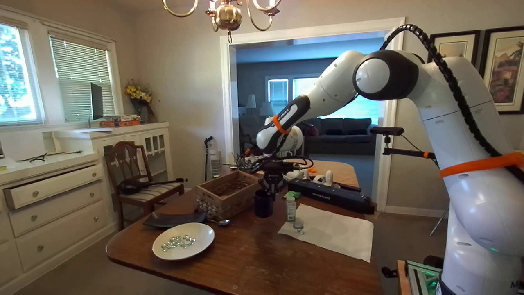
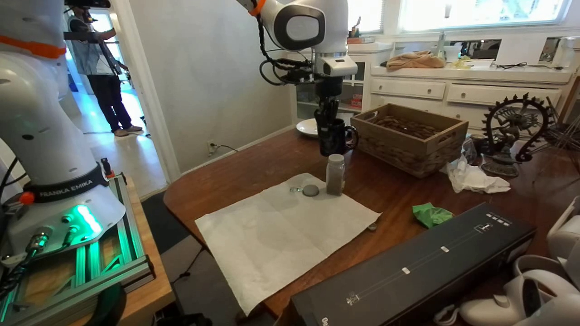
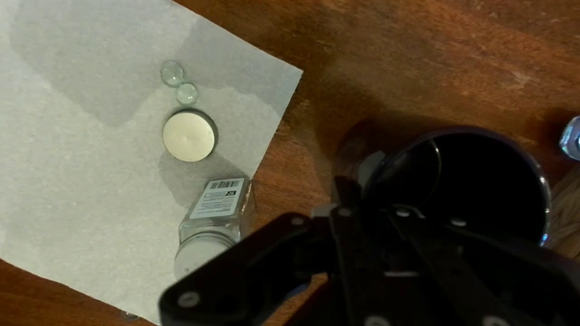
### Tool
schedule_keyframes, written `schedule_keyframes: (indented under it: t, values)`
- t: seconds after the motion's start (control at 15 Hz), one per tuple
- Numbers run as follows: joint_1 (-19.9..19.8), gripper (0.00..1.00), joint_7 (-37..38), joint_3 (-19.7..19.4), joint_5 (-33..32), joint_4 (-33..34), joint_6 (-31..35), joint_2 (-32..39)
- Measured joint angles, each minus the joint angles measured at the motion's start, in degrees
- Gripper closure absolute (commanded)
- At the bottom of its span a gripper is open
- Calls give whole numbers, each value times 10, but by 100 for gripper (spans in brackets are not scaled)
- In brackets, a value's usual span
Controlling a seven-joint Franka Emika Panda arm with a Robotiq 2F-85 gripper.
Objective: Move the black cup to the right then pour the glass beads on the plate into it
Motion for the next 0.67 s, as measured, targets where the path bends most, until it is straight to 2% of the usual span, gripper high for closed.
schedule_keyframes:
  t: [0.67]
  values:
    - [-3, 97, 5, -3, 1, 7, -5, 21]
